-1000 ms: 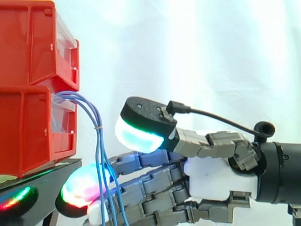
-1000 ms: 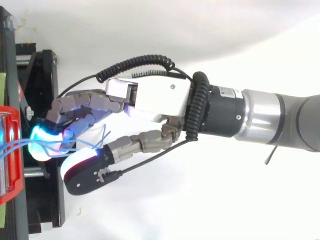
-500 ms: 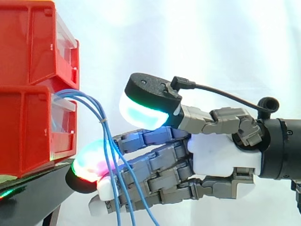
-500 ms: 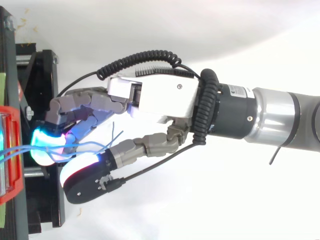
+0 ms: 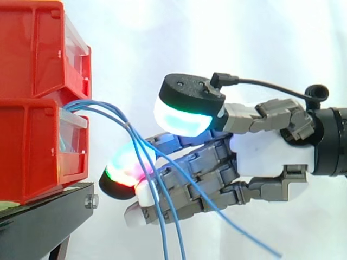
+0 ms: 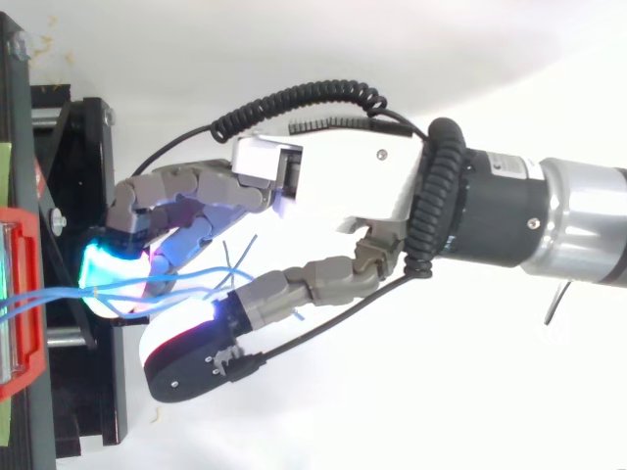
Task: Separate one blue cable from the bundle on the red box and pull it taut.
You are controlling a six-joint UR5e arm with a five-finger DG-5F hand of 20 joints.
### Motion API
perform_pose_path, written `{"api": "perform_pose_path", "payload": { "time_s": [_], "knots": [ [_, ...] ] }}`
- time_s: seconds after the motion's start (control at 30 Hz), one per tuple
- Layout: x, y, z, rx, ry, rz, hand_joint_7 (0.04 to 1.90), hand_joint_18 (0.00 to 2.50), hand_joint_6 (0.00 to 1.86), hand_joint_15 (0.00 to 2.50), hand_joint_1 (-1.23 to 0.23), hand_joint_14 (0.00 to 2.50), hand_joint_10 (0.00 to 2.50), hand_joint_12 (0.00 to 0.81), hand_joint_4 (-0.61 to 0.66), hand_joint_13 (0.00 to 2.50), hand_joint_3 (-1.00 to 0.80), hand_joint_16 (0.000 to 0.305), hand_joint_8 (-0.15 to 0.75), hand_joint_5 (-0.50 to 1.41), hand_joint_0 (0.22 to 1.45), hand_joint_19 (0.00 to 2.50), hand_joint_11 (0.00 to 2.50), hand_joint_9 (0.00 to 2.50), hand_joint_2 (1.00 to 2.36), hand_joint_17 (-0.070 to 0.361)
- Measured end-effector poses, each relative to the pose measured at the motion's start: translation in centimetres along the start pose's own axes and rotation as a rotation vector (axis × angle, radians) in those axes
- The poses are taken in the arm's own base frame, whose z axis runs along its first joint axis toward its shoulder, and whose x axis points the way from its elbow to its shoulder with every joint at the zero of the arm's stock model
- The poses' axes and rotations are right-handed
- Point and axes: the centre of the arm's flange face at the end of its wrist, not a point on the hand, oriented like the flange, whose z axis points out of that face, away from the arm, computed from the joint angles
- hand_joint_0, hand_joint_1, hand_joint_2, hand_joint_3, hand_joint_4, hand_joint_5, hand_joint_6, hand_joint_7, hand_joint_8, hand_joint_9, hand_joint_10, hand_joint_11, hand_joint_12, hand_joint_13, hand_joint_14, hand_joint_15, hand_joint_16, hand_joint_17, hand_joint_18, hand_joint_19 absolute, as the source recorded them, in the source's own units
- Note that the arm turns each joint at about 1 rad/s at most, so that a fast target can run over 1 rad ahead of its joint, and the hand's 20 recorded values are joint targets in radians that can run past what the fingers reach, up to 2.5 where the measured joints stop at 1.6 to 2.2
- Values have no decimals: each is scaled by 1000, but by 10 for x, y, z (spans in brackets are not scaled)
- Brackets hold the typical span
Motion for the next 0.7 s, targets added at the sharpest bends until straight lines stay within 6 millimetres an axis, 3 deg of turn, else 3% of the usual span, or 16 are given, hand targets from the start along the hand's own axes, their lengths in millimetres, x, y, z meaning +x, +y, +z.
{"api": "perform_pose_path", "payload": {
  "time_s": [0.17,0.3,0.4,0.57,0.7],
  "knots": [
    [-2,16,0,-9,-1,5,970,88,705,241,-739,10,14,294,172,487,-401,43,207,-68,588,254,383,761,1008,96],
    [-2,23,2,-12,-1,8,780,133,883,257,-758,11,13,324,78,528,-167,49,233,-96,606,228,405,739,1011,109],
    [-2,26,3,-18,-4,22,783,164,917,280,-775,11,13,324,24,556,-110,49,237,-106,625,243,409,708,1011,110],
    [5,30,5,-47,-16,92,702,184,938,294,-787,12,14,319,58,576,-118,48,238,-112,626,268,433,727,1013,109],
    [11,33,6,-57,-23,123,755,178,928,321,-774,14,16,299,98,578,-223,43,219,-109,610,298,462,784,1016,97]
  ]
}}
